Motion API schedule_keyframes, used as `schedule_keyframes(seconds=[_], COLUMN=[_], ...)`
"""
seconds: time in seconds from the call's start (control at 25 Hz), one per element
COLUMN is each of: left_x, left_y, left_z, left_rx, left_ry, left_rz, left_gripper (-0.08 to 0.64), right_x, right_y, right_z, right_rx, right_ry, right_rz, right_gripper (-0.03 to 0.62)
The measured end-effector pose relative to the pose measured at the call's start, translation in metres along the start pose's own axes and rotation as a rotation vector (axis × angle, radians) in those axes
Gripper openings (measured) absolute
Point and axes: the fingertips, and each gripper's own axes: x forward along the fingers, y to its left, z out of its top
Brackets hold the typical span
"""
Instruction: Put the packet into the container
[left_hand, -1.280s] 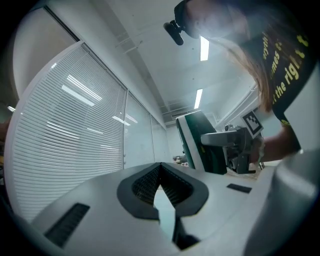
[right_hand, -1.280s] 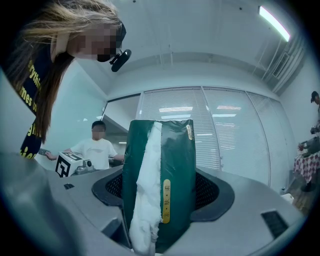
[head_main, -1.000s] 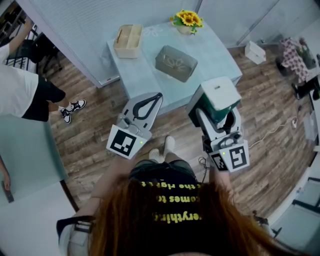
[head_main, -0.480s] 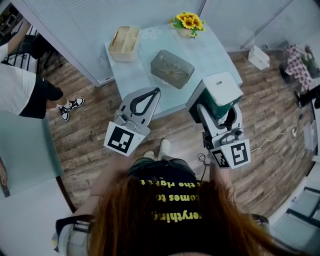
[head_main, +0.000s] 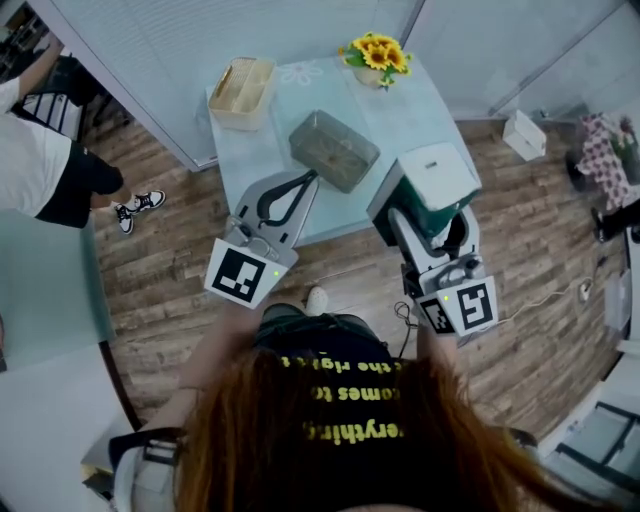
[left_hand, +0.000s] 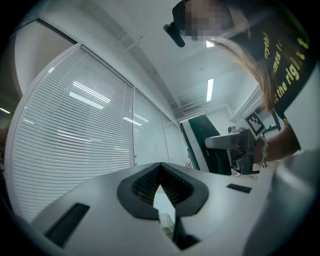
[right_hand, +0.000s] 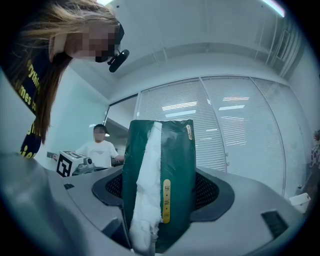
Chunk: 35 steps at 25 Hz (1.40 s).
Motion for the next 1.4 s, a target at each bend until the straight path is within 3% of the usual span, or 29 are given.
schedule_keyframes(seconds=[0.6, 1.4], left_x=[0.034, 0.067], left_y=[0.015, 0.088], left_z=[-0.006, -0.023], left_rx=[0.022, 0.020], left_ry=[0.025, 0.023], left_rz=[0.006, -0.055], left_gripper=[0.002, 0.002], right_x=[0.025, 0.097], right_y=[-0.031, -0.044], right_z=[-0.006, -0.020], right_rx=[0.018, 0.014], right_ry=[0.005, 0.020], right_rz=[0.020, -0.048], right_gripper=[0.354, 0.354])
